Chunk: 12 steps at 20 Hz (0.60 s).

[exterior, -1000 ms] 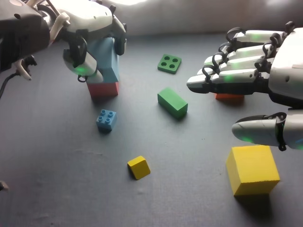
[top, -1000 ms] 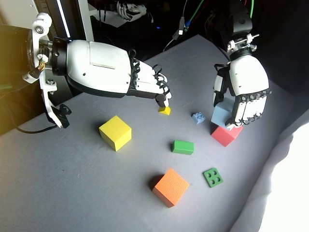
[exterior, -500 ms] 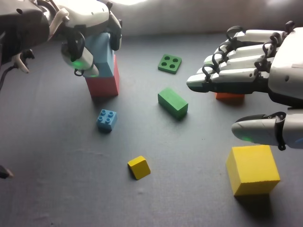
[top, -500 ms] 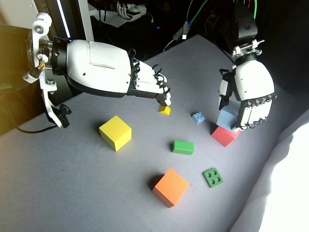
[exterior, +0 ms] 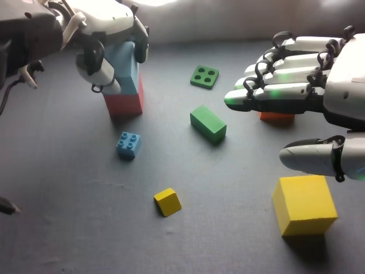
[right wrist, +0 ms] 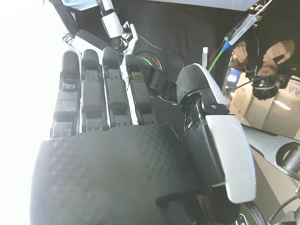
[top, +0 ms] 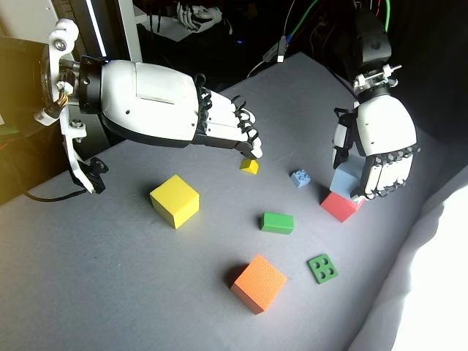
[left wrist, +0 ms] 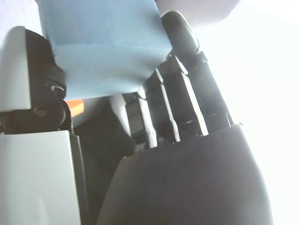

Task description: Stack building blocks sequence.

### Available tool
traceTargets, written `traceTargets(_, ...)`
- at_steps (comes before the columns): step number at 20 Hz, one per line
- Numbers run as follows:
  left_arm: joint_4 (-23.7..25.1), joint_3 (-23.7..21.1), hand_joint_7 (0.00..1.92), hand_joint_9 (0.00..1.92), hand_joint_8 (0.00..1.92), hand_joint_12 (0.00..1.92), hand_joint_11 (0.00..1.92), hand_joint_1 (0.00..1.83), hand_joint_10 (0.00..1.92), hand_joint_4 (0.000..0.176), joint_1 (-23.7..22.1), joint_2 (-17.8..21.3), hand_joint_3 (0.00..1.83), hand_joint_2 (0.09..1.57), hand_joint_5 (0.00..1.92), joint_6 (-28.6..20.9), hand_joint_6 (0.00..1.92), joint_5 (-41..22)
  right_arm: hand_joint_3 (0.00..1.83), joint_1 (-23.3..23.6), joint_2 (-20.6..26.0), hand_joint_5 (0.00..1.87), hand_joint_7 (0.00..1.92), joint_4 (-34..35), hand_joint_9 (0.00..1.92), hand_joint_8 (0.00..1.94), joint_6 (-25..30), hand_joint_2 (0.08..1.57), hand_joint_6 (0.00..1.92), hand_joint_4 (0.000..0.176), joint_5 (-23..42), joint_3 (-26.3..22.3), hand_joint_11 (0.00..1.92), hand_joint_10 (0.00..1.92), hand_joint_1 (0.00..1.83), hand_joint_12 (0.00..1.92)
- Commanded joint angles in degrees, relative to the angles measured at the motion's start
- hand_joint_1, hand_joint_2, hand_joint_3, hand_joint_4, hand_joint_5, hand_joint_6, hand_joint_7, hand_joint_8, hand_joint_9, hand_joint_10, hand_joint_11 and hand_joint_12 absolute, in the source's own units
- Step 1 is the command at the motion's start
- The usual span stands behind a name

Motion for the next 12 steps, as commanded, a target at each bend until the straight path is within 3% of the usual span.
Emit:
traceTargets(1, 0.7, 0.7, 0.9, 0.8, 1.3, 1.39, 0.64, 1.22, 1.09, 0.0, 0.0, 0.2, 0.0, 1.16, 0.91, 0.3, 0.96, -1.3, 0.0, 0.9, 0.6, 0.21, 0.28, 1.7, 0.26, 0.01, 0.0, 1.46, 0.01, 0.0, 5.6, -0.1, 0.0, 0.03, 0.0, 0.69)
traceTargets(3, 0.7, 1.2, 0.89, 0.8, 1.3, 1.4, 0.63, 1.21, 1.1, 0.0, -0.3, 0.0, 0.0, 1.15, 0.93, 0.3, 0.95, -0.9, 0.0, 0.9, 0.6, 0.25, 0.31, 1.7, 0.28, 0.01, 0.0, 1.45, 0.01, 0.0, 5.6, -0.1, 0.0, 0.04, 0.01, 0.82)
traceTargets(5, 0.8, 1.2, 0.91, 0.8, 1.26, 1.38, 0.64, 1.22, 1.08, 0.0, -0.6, 0.1, 0.0, 1.15, 0.93, 0.3, 0.94, -0.9, 0.0, 0.9, 0.6, 0.21, 0.27, 1.7, 0.25, 0.01, 0.0, 1.45, 0.01, 0.0, 5.6, -0.1, 0.0, 0.02, 0.0, 0.69)
traceTargets(6, 0.8, 1.1, 0.92, 0.82, 1.27, 1.36, 0.66, 1.22, 1.07, 0.0, -0.7, 0.2, 0.0, 1.14, 0.96, 0.3, 0.89, -0.5, 0.0, 0.9, 0.6, 0.22, 0.28, 1.7, 0.26, 0.01, 0.0, 1.45, 0.01, 0.0, 5.6, -0.1, 0.0, 0.02, 0.01, 0.7)
traceTargets(8, 1.0, 0.7, 0.88, 0.79, 1.33, 1.39, 0.61, 1.21, 1.07, 0.0, -1.0, 0.8, 0.0, 1.17, 0.89, 0.6, 1.0, 0.0, 0.0, 0.9, 0.6, 0.23, 0.3, 1.7, 0.28, 0.01, 0.0, 1.45, 0.01, 0.0, 5.6, -0.1, 0.0, 0.03, 0.0, 0.74)
traceTargets(12, 0.9, 0.4, 0.9, 0.8, 1.29, 1.37, 0.63, 1.22, 1.08, 0.0, -2.2, 1.4, 0.0, 1.15, 0.93, 1.9, 0.93, 0.0, 0.0, 0.9, 0.6, 0.24, 0.3, 1.7, 0.28, 0.0, 0.0, 1.45, 0.01, 0.0, 5.5, -0.1, 0.0, 0.03, 0.0, 0.74)
